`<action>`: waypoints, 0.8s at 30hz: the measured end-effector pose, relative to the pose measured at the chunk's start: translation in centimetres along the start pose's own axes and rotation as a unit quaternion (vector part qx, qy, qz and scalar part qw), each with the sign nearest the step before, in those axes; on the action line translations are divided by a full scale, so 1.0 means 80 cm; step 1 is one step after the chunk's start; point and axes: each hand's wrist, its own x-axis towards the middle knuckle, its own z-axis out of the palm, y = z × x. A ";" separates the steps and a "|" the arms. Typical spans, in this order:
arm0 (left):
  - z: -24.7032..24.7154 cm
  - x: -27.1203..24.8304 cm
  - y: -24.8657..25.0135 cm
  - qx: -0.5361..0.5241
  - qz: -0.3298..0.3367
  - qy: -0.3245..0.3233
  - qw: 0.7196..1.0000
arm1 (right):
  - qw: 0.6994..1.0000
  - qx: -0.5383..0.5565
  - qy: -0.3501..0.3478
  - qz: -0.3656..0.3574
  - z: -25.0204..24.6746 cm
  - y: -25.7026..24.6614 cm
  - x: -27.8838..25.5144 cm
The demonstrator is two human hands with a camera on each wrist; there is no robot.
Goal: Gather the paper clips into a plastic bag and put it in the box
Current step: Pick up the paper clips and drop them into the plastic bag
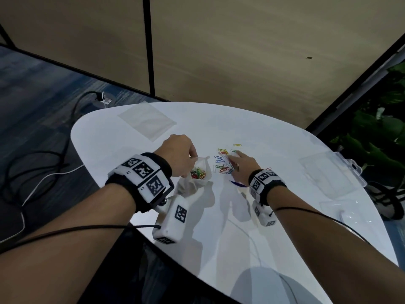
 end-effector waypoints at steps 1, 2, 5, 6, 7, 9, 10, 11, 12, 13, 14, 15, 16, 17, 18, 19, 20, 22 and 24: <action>0.000 0.000 0.000 -0.001 0.001 0.000 1.000 | 0.999 -0.034 0.006 -0.029 0.002 -0.002 0.003; -0.001 0.000 -0.001 -0.002 0.002 0.000 1.000 | 0.997 -0.059 0.018 -0.046 0.003 -0.005 0.002; -0.001 0.001 -0.002 -0.007 0.001 0.002 1.000 | 0.992 -0.100 0.060 -0.057 0.008 -0.011 -0.005; -0.001 0.000 -0.001 -0.005 0.002 0.002 1.000 | 0.992 -0.098 0.063 -0.039 0.011 -0.012 -0.008; -0.001 -0.001 0.000 -0.002 0.004 0.002 1.000 | 0.993 -0.090 0.067 -0.019 0.013 -0.013 -0.010; -0.001 -0.003 0.002 0.003 0.007 0.002 1.000 | 0.995 -0.054 0.078 0.016 0.015 -0.013 -0.018; -0.001 -0.003 0.003 0.005 0.008 0.001 1.000 | 0.995 -0.010 0.091 0.041 0.014 -0.012 -0.022; -0.001 -0.003 0.005 0.007 0.007 0.001 1.000 | 0.992 0.039 0.103 0.065 0.015 -0.006 -0.024; 0.000 -0.003 0.006 0.009 0.008 0.000 1.000 | 0.984 0.099 0.117 0.091 0.012 0.000 -0.029; 0.000 -0.002 0.007 0.009 0.008 0.000 1.000 | 0.971 0.163 0.124 0.123 0.011 0.007 -0.033; 0.000 -0.002 0.008 0.008 0.008 -0.001 1.000 | 0.951 0.235 0.126 0.157 0.008 0.013 -0.038; 0.001 -0.001 0.009 0.008 0.008 -0.002 1.000 | 0.920 0.321 0.119 0.189 0.004 0.019 -0.044; 0.002 0.000 0.011 0.010 0.009 -0.003 1.000 | 0.874 0.426 0.108 0.206 -0.001 0.021 -0.051; 0.003 0.001 0.012 0.010 0.009 -0.003 1.000 | 0.812 0.537 0.104 0.204 -0.006 0.021 -0.057; 0.005 0.002 0.013 0.010 0.008 -0.004 1.000 | 0.738 0.641 0.099 0.187 -0.014 0.017 -0.064; 0.006 0.003 0.014 0.007 0.008 -0.004 1.000 | 0.675 0.715 0.088 0.156 -0.024 0.007 -0.073; 0.007 0.004 0.015 0.004 0.008 -0.002 1.000 | 0.637 0.757 0.070 0.126 -0.034 -0.008 -0.083; 0.009 0.006 0.017 -0.005 0.006 0.002 1.000 | 0.617 0.784 0.033 0.063 -0.048 -0.048 -0.103; 0.012 0.008 0.020 -0.012 0.008 0.012 1.000 | 0.644 0.765 0.009 0.019 -0.047 -0.081 -0.112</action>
